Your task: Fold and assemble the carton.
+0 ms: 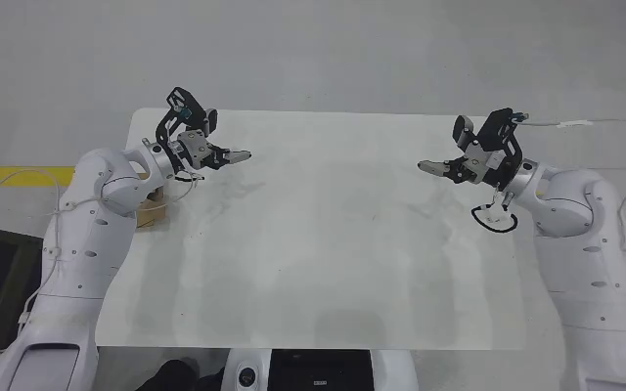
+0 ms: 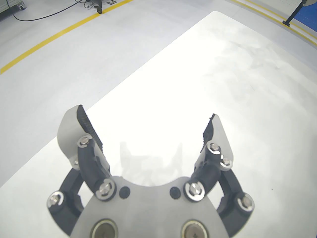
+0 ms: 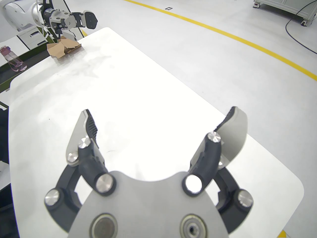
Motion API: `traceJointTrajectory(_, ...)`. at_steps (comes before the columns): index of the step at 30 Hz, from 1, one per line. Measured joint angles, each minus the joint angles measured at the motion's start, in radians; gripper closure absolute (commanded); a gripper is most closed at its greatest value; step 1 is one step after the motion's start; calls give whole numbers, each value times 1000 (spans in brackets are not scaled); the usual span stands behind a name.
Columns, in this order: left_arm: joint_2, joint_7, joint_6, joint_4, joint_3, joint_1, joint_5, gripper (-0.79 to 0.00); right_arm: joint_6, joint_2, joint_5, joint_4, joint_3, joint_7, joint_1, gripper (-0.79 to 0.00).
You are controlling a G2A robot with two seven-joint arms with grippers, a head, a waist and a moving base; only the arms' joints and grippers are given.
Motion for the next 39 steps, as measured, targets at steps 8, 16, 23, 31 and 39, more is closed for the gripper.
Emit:
traceJointTrajectory(8, 0, 0, 0, 0, 0, 0, 0, -785, 0, 0, 0, 0, 0, 0, 0, -785)
traceJointTrajectory(16, 1, 1, 6, -1, -4, 2, 4, -785, 0, 0, 0, 0, 0, 0, 0, -785)
traceJointTrajectory(23, 14, -205, 94, 70, -80, 3, -306, -785, 0, 0, 0, 0, 0, 0, 0, -785)
traceJointTrajectory(31, 43, -563, 261, 134, -204, -13, -801, -785, 0, 0, 0, 0, 0, 0, 0, -785)
traceJointTrajectory(39, 68, -677, 335, 240, -312, -26, -1044, -785, 0, 0, 0, 0, 0, 0, 0, -785)
